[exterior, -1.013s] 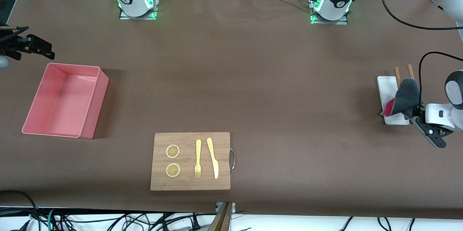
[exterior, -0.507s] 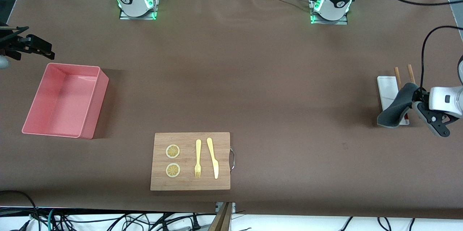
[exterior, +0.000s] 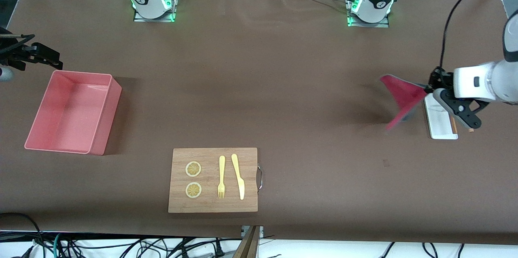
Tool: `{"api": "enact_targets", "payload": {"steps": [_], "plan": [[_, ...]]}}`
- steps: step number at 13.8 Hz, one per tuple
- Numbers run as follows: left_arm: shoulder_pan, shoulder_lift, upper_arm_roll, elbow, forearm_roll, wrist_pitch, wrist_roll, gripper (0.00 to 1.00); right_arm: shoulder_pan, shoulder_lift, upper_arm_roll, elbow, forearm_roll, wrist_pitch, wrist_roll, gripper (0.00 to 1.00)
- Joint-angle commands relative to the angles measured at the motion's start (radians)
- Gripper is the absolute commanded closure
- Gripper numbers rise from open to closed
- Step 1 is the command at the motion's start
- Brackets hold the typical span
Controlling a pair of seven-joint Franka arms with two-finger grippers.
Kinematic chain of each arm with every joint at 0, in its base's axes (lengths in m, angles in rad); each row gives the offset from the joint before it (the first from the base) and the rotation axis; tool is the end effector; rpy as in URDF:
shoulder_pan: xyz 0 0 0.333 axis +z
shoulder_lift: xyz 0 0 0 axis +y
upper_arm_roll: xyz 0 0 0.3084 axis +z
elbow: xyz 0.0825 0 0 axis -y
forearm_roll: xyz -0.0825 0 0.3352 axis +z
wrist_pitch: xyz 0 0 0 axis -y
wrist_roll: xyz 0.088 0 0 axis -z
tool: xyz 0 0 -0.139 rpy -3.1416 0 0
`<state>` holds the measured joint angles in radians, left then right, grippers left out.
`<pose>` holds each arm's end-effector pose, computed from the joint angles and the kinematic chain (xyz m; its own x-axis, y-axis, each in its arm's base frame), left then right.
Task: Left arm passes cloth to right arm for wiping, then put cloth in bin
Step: 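Grasp the grey cloth with the left gripper and lift it, then carry the cloth toward the middle while the right gripper approaches it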
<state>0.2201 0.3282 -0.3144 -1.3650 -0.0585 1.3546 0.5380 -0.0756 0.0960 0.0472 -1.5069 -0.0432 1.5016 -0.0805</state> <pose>0.5537 -0.0371 0.4877 0.7722 -0.6064 -0.1897 -0.5437 -0.7852 0.2964 0.5224 -0.0222 0.5567 0.9934 0.0494 -0.1037 0.0528 -0.9981 0.0304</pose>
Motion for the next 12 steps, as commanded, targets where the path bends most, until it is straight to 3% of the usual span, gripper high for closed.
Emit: {"api": "enact_targets", "payload": {"steps": [1, 5, 6, 8, 12], "plan": [[0.005, 0.005, -0.098, 0.023, -0.075, -0.023, -0.227, 1.00, 0.003, 0.073, 0.000, 0.013, 0.002, -0.010, -0.004, 0.00], [0.001, 0.014, -0.285, 0.049, -0.162, -0.015, -0.571, 1.00, 0.031, 0.102, 0.013, 0.013, 0.034, 0.009, 0.077, 0.01], [-0.017, 0.024, -0.308, 0.053, -0.185, -0.006, -0.616, 1.00, 0.039, 0.106, 0.013, 0.014, 0.096, 0.011, 0.182, 0.01], [-0.059, 0.031, -0.308, 0.055, -0.272, 0.033, -0.673, 1.00, 0.043, 0.134, 0.013, 0.014, 0.213, 0.020, 0.362, 0.01], [-0.177, 0.057, -0.308, 0.053, -0.322, 0.246, -0.968, 1.00, 0.129, 0.169, 0.026, 0.014, 0.325, 0.127, 0.640, 0.01]]}}
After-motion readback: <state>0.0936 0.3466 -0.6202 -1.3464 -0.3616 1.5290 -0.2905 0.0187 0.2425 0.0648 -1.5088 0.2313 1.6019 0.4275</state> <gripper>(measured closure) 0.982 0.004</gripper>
